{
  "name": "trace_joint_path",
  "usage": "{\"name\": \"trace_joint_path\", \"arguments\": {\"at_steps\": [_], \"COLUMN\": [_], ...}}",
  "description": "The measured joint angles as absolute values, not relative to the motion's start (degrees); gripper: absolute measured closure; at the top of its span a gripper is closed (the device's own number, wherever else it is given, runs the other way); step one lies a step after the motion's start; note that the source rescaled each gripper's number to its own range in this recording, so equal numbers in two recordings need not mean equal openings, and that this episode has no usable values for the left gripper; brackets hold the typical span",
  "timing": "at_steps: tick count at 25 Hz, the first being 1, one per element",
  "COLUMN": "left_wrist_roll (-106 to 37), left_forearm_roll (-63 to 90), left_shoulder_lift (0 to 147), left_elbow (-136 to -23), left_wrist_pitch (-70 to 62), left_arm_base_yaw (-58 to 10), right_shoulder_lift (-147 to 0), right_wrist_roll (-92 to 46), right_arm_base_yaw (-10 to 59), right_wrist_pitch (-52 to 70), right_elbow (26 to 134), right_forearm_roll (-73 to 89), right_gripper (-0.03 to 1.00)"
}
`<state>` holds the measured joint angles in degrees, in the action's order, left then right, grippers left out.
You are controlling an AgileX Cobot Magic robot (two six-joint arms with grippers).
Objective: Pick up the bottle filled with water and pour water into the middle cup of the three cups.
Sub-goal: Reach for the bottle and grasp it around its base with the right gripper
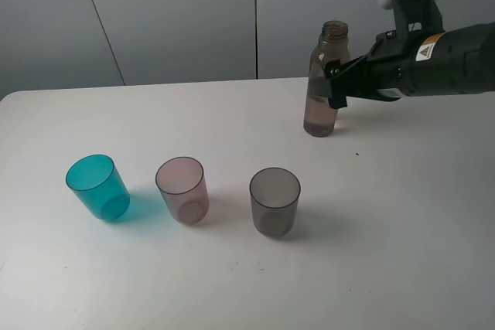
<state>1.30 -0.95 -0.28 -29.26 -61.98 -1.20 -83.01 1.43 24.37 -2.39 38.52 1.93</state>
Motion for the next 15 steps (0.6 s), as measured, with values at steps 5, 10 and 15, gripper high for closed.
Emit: {"name": "trace_joint_path", "arguments": {"at_steps": [5, 10, 15], "left_wrist_roll": [1.3, 1.3, 1.3], "left_forearm_roll": [-0.9, -0.9, -0.9], "left_shoulder_lift": [-0.3, -0.3, -0.3], "left_elbow": [-29.3, -29.3, -29.3], "left_wrist_pitch": [-62.0, -62.0, -62.0], "left_arm_base_yaw": [-1.2, -1.2, -1.2], "right_shoulder_lift": [-89.2, -95.4, -100.4], "right_wrist_roll": [1.4, 1.4, 1.4], "right_arm_base_yaw": [24.5, 24.5, 24.5], "right_wrist_pitch": [-5.6, -11.2, -17.0], "right_elbow": [38.5, 38.5, 38.5], "right_forearm_roll": [1.6, 1.1, 0.9], "right_gripper": [-0.01, -0.01, -0.01]}}
